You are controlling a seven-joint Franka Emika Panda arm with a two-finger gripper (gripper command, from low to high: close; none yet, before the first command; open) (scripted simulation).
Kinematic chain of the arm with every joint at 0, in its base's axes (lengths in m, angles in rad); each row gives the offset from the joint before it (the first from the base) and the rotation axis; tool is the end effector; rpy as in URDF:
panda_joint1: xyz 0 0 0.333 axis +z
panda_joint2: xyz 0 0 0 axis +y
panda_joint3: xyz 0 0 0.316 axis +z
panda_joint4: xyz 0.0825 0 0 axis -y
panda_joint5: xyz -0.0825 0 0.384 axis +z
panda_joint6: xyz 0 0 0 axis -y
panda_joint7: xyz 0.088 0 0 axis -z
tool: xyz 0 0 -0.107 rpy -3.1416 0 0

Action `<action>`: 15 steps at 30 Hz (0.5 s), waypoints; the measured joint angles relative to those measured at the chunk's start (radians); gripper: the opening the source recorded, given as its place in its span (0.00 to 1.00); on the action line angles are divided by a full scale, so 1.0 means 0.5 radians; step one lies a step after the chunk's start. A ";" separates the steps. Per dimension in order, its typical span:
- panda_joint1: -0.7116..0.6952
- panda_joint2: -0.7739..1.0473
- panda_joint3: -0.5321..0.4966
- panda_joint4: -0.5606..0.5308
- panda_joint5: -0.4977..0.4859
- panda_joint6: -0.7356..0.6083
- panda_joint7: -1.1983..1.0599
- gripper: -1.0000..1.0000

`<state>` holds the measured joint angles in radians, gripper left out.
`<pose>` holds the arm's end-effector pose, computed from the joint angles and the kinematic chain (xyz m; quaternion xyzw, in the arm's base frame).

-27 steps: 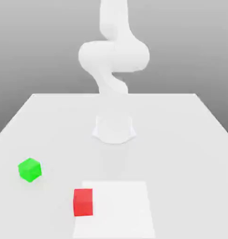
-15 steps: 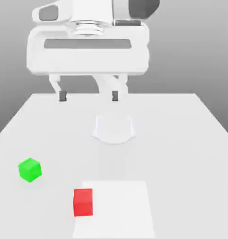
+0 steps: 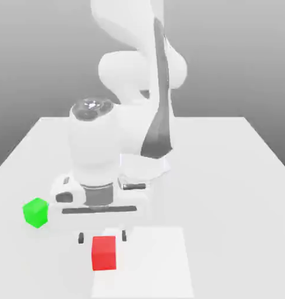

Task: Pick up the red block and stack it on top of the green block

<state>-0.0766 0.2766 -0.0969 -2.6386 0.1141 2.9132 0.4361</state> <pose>0.4118 -0.0826 0.1523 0.9364 -0.3509 0.0004 0.0003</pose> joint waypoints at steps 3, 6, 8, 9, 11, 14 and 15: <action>-0.014 0.039 0.017 0.006 0.013 0.033 -0.010 0.00; -0.015 0.039 0.018 0.006 0.010 0.031 -0.006 0.00; -0.016 0.032 0.018 0.004 0.005 0.026 -0.003 0.00; -0.005 -0.017 0.002 -0.003 -0.017 -0.016 0.013 0.00; 0.016 -0.145 -0.032 -0.023 -0.074 -0.122 0.055 0.00; 0.016 -0.343 -0.071 -0.057 -0.152 -0.286 0.127 0.00; -0.016 -0.383 -0.098 -0.070 -0.162 -0.313 0.166 0.00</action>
<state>-0.0843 0.0850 -0.1457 -2.6735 0.0329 2.7569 0.5189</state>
